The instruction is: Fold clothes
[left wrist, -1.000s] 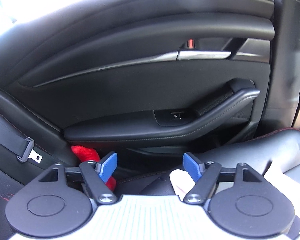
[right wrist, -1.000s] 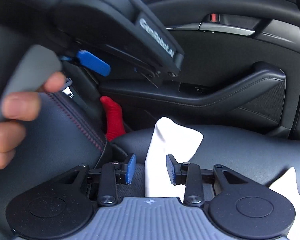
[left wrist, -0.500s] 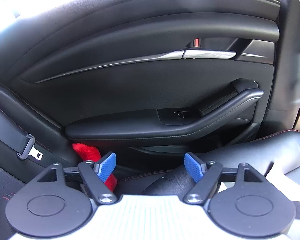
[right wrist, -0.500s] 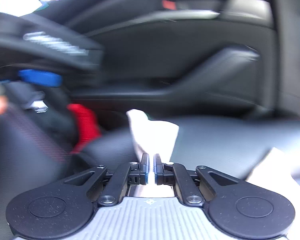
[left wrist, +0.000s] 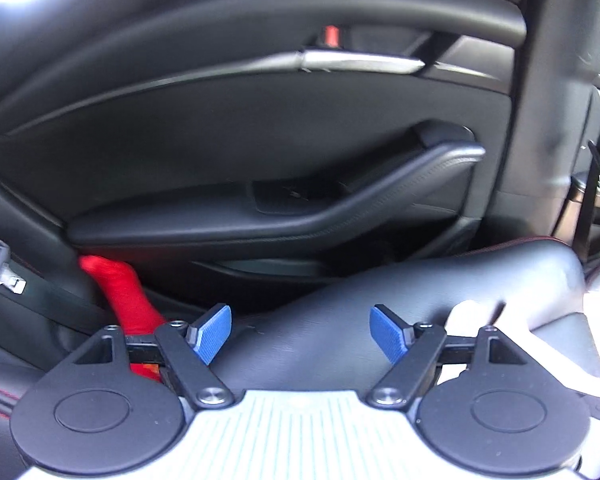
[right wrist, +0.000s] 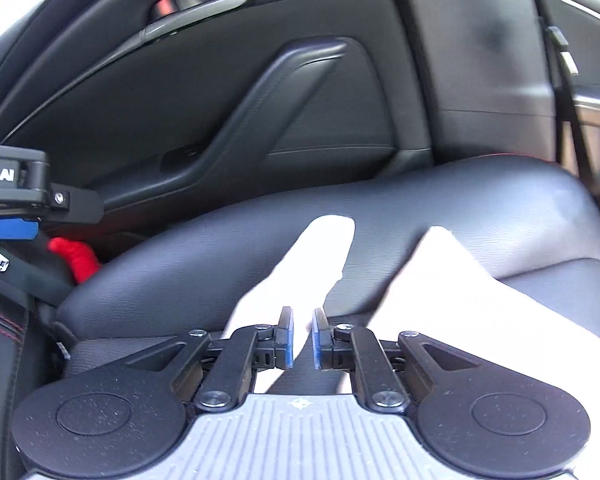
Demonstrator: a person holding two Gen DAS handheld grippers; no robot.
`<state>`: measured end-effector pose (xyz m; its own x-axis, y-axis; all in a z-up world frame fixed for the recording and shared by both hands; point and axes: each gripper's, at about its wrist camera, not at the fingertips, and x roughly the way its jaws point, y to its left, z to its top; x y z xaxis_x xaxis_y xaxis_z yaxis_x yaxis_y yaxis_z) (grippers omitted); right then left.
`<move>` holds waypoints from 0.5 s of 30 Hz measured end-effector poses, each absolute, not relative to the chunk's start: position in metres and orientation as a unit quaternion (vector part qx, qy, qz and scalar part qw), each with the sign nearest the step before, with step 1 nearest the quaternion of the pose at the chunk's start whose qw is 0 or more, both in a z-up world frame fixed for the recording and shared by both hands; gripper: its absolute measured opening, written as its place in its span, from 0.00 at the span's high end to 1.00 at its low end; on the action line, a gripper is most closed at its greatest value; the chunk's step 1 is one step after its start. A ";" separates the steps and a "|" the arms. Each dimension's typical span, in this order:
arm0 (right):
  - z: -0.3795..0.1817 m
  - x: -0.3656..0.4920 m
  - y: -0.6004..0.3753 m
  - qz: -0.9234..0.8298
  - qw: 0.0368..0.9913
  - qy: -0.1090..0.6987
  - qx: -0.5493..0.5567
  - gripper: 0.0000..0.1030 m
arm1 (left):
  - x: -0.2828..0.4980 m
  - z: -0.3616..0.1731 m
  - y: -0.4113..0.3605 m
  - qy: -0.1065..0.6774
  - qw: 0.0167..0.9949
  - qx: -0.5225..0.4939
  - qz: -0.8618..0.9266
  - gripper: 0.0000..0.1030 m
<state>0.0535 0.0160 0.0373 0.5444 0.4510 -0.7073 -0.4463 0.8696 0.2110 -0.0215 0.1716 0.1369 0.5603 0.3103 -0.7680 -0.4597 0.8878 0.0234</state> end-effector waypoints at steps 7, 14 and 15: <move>0.040 0.043 -0.008 0.246 0.882 0.402 0.009 0.81 | 0.005 0.102 0.148 0.463 0.868 -0.117 0.137 0.42; 0.044 0.034 -0.026 0.245 0.881 0.404 0.013 0.76 | 0.015 0.081 0.125 0.472 0.870 -0.099 0.101 0.41; 0.045 0.032 -0.027 0.245 0.881 0.404 0.013 0.76 | 0.015 0.079 0.123 0.472 0.871 -0.091 0.101 0.42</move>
